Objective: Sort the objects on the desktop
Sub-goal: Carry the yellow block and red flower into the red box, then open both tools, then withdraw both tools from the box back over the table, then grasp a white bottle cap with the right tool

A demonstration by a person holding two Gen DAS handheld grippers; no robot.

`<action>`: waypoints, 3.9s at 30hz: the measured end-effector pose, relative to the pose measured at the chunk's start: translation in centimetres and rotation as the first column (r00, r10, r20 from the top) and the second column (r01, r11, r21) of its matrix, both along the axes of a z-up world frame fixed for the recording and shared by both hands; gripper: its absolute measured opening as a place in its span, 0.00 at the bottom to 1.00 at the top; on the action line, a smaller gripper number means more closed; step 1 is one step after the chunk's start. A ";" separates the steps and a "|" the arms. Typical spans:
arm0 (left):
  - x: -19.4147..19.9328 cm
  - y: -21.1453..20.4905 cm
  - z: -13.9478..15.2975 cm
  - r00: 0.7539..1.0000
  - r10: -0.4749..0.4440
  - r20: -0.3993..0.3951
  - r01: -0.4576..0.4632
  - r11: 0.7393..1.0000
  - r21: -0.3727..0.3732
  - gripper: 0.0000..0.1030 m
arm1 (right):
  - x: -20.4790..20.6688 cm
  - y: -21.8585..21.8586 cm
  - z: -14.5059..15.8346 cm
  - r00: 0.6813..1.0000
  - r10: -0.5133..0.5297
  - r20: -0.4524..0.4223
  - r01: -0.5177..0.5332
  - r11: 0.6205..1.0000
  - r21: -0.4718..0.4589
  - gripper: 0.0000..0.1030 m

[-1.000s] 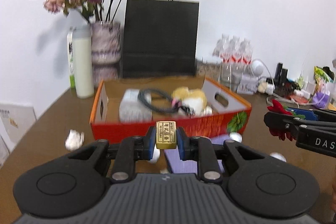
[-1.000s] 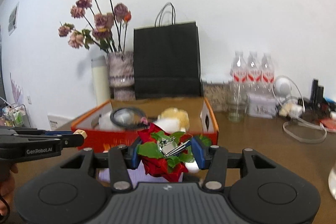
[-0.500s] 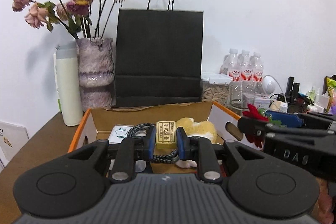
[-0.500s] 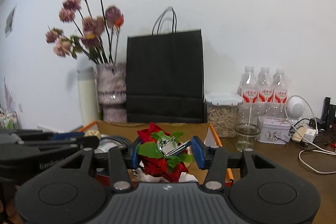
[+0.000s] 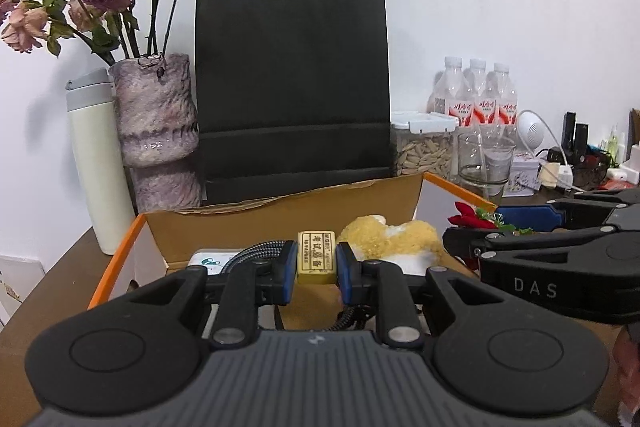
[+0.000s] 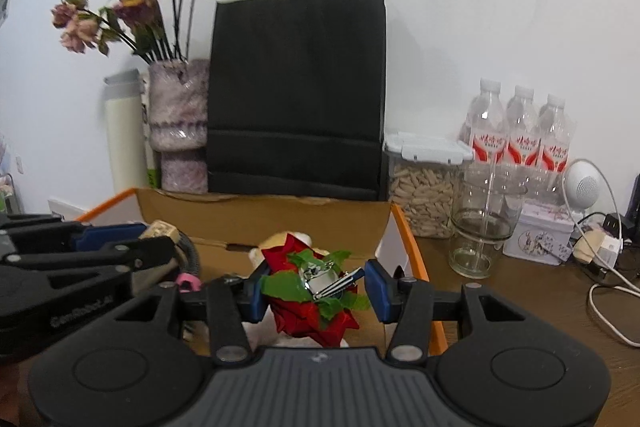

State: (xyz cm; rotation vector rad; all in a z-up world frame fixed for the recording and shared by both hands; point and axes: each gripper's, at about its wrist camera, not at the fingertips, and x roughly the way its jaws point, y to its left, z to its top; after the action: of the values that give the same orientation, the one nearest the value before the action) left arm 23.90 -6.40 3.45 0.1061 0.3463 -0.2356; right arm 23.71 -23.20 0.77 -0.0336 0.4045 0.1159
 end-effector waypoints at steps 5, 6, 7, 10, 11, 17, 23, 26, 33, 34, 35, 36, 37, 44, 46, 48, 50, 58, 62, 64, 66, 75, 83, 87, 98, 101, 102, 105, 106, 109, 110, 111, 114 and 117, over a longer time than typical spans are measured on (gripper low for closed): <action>0.8 0.1 -0.8 1.000 0.002 -0.028 -0.002 1.000 0.024 0.21 | 0.8 -0.3 -1.4 0.997 -0.006 -0.074 0.006 1.000 0.002 0.46; 0.8 0.1 -0.9 0.999 0.001 -0.033 -0.001 1.000 0.027 0.21 | 0.9 -0.2 -1.6 0.997 -0.007 -0.083 0.007 1.000 -0.008 0.46; 0.7 0.1 -1.0 1.000 0.002 -0.030 -0.001 1.000 0.031 0.21 | 0.8 -0.1 -1.6 0.997 -0.008 -0.079 0.007 1.000 -0.017 0.46; 0.4 0.0 -1.1 1.000 -0.001 -0.028 0.002 0.999 0.047 0.21 | 0.7 0.2 -1.7 0.996 -0.002 -0.088 -0.001 0.999 -0.034 0.46; 0.3 -0.1 -1.1 1.000 0.000 -0.027 0.002 0.999 0.051 0.21 | 0.7 0.2 -1.7 0.996 -0.002 -0.089 -0.001 0.999 -0.035 0.46; 0.0 0.1 -1.3 0.999 -0.008 -0.039 0.010 0.999 0.043 0.21 | 0.0 0.3 -1.6 0.994 -0.004 -0.108 0.000 0.999 -0.042 0.46; -0.7 0.1 -1.5 0.998 -0.018 -0.053 0.020 0.999 0.037 0.21 | -1.0 0.5 -1.1 0.992 -0.006 -0.123 0.003 1.000 -0.024 0.46; -0.5 0.1 -1.7 0.998 -0.014 -0.067 0.016 0.999 0.036 0.21 | -1.1 0.4 -1.1 0.993 -0.008 -0.120 0.006 1.000 -0.021 0.46; -0.7 0.6 -1.7 0.998 0.000 -0.064 0.001 1.000 0.011 0.24 | -2.1 0.6 -0.6 0.998 -0.004 -0.059 0.004 1.000 -0.001 0.73; -0.8 0.7 -1.6 0.998 0.000 -0.062 0.001 1.000 0.008 0.25 | -2.4 0.8 -0.4 0.999 -0.004 -0.034 0.003 1.000 -0.009 0.75; -0.8 0.7 -1.6 0.998 -0.001 -0.062 0.001 1.000 0.003 0.27 | -2.8 0.9 -0.2 1.000 0.002 -0.010 -0.002 1.000 -0.010 0.78; -0.9 0.7 -1.6 0.998 0.000 -0.061 0.000 1.000 -0.002 0.29 | -3.0 1.0 0.0 1.000 0.006 0.008 -0.005 1.000 -0.009 0.82; -0.9 0.8 -1.6 0.998 0.001 -0.061 -0.001 1.000 -0.006 0.32 | -3.3 1.1 0.2 1.000 0.007 0.025 -0.007 1.000 -0.009 0.84; -1.0 1.3 -1.7 0.997 0.013 -0.079 -0.016 0.999 -0.032 0.49 | -3.7 0.9 0.5 0.998 -0.021 0.061 0.022 1.000 -0.008 0.96; -1.1 1.4 -1.7 0.997 0.027 -0.075 -0.030 0.999 -0.037 0.66 | -3.9 0.7 0.6 0.997 -0.028 0.065 0.028 1.000 0.000 0.97; -1.1 1.8 -1.5 0.994 0.091 -0.055 -0.093 0.995 -0.035 0.96 | -3.9 0.3 0.7 0.996 -0.039 0.075 0.037 0.999 0.023 1.00; -1.3 2.3 -1.3 0.994 0.102 -0.026 -0.104 0.993 -0.057 1.00 | -4.0 0.2 0.8 0.996 -0.042 0.082 0.040 0.999 0.033 1.00; -2.6 2.6 -1.0 0.992 0.121 0.046 -0.118 0.991 -0.059 1.00 | -4.8 0.6 0.7 0.996 -0.029 0.087 0.028 1.000 0.012 1.00; -3.4 2.6 -0.8 0.988 0.138 0.075 -0.134 0.990 -0.052 1.00 | -5.9 0.6 0.8 0.995 -0.030 0.096 0.029 1.000 0.008 1.00; -3.7 2.7 -0.7 0.986 0.146 0.077 -0.143 0.989 -0.049 1.00 | -6.4 0.7 0.9 0.994 -0.031 0.100 0.031 1.000 0.006 1.00; -4.0 2.8 -0.7 0.985 0.154 0.080 -0.150 0.987 -0.051 1.00 | -6.9 0.7 1.0 0.994 -0.033 0.101 0.033 0.999 0.006 1.00; -6.3 3.5 -0.6 0.981 0.174 0.088 -0.170 0.984 -0.058 1.00 | -9.6 0.6 1.2 0.992 -0.049 0.117 0.049 0.999 0.006 1.00; -8.5 4.2 -0.7 0.977 0.196 0.079 -0.192 0.980 -0.060 1.00 | -12.0 0.1 0.9 0.990 -0.080 0.118 0.082 0.997 -0.009 1.00; -9.5 4.6 -0.8 0.977 0.201 0.072 -0.197 0.979 -0.057 1.00 | -13.2 -0.3 0.7 0.990 -0.091 0.105 0.093 0.996 -0.011 1.00; -11.9 5.2 -1.1 0.978 0.201 0.049 -0.199 0.979 -0.038 1.00 | -15.9 -2.2 0.0 0.989 -0.139 0.055 0.138 0.990 0.021 1.00; -12.5 5.3 -1.1 0.978 0.203 0.041 -0.201 0.979 -0.035 1.00 | -16.5 -2.7 -0.2 0.989 -0.148 0.032 0.147 0.989 0.025 1.00; -12.7 5.4 -1.2 0.978 0.204 0.038 -0.203 0.979 -0.034 1.00 | -16.7 -2.8 -0.4 0.989 -0.146 0.017 0.145 0.989 0.022 1.00; -13.4 5.5 -1.3 0.978 0.206 0.030 -0.205 0.978 -0.028 1.00 | -17.1 -3.0 -1.0 0.990 -0.142 -0.024 0.143 0.990 0.009 1.00; -13.6 5.5 -1.3 0.978 0.207 0.028 -0.206 0.978 -0.025 1.00 | -17.3 -3.0 -1.2 0.990 -0.139 -0.035 0.140 0.990 0.008 1.00; -14.0 5.6 -1.5 0.979 0.204 0.016 -0.204 0.979 -0.013 1.00 | -17.9 -3.3 -1.6 0.990 -0.122 -0.077 0.123 0.992 0.017 1.00; -14.2 5.6 -1.6 0.979 0.202 0.008 -0.202 0.979 -0.007 1.00 | -18.0 -3.4 -1.7 0.988 -0.119 -0.093 0.122 0.992 0.021 1.00; -14.2 5.6 -1.6 0.980 0.200 0.001 -0.200 0.980 0.000 1.00 | -18.1 -3.5 -1.9 0.986 -0.124 -0.110 0.127 0.992 0.021 1.00; -14.5 5.4 -2.0 0.981 0.192 -0.017 -0.191 0.981 0.027 1.00 | -18.0 -4.0 -2.8 0.973 -0.159 -0.168 0.163 0.987 0.010 1.00; -14.5 5.2 -2.3 0.983 0.177 -0.040 -0.175 0.984 0.045 1.00 | -17.8 -4.3 -3.6 0.963 -0.173 -0.207 0.180 0.984 0.013 1.00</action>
State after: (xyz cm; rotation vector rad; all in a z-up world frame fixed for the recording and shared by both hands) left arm 9.36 -1.20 1.20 0.1107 0.4019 -0.0559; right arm 5.88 -27.53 -2.82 0.0464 0.6095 -0.0514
